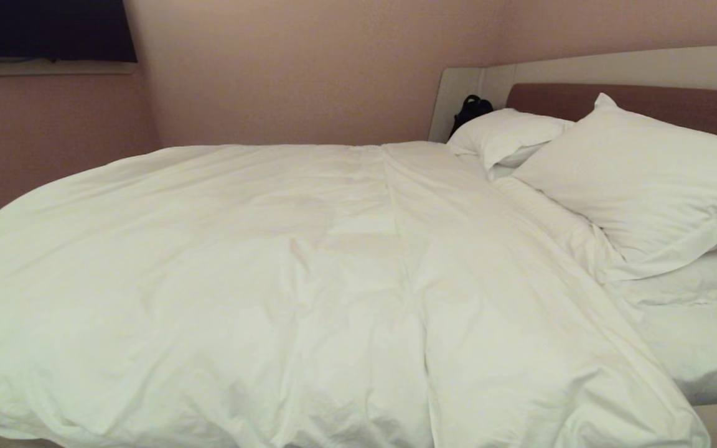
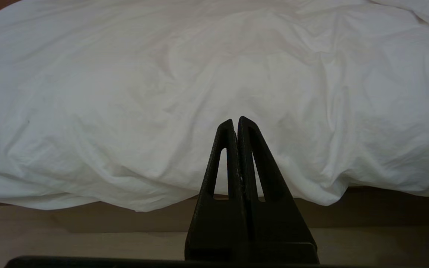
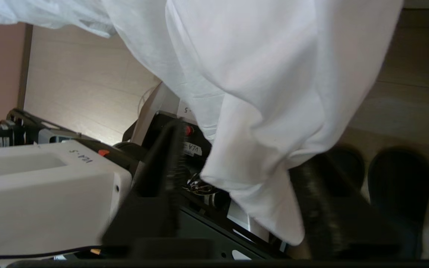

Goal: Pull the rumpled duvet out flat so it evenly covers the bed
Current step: Flatten the corners of the folded blanket

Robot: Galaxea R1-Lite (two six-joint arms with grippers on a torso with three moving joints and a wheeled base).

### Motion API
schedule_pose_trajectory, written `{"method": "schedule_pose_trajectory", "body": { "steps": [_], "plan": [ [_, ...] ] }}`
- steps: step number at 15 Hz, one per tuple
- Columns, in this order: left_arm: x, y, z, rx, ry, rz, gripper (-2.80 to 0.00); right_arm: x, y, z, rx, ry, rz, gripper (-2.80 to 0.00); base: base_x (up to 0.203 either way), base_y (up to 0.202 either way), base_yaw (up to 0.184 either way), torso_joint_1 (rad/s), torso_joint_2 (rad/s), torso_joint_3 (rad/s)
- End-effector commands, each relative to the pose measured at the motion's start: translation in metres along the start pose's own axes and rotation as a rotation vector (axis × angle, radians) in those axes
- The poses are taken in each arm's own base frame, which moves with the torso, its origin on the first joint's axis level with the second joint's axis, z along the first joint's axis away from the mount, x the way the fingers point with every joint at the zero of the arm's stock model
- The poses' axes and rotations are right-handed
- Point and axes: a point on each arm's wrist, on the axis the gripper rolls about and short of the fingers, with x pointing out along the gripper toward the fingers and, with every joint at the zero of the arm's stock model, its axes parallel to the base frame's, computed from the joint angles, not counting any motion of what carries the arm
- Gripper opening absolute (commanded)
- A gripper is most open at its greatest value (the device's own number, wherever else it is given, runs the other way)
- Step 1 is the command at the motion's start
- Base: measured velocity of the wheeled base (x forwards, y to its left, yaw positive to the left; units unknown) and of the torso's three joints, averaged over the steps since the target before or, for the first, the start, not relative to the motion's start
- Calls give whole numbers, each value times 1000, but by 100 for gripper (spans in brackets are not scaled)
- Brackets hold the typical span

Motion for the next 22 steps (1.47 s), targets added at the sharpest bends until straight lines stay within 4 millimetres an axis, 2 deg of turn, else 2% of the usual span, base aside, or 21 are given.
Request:
{"method": "schedule_pose_trajectory", "body": {
  "steps": [1, 8, 11, 15, 20, 22],
  "plan": [
    [0, 0, 0, 1, 0, 0, -280, 1, 0, -1, 0, -2, 7, 0, 0, 0, 0, 0, 0, 0],
    [0, 0, 0, 1, 0, 0, -280, -2, 12, -10, 36, 34, 22, 0, 0, 0, 0, 0, 0, 0],
    [0, 0, 0, 1, 0, 0, -280, -8, 20, -16, 47, 126, -75, 0, 0, 0, 0, 0, 0, 0],
    [0, 0, 0, 1, -2, 0, -280, -11, 14, -8, 77, 224, -206, 0, 0, 0, 0, 0, 0, 0],
    [0, 0, 0, 0, 0, 0, -280, -13, 20, -11, 96, 269, -208, 0, 0, 0, 0, 0, 0, 0],
    [0, 0, 0, 1, 0, 0, -280, -17, 18, -1, 84, 249, -233, 0, 0, 0, 0, 0, 0, 0]
  ]
}}
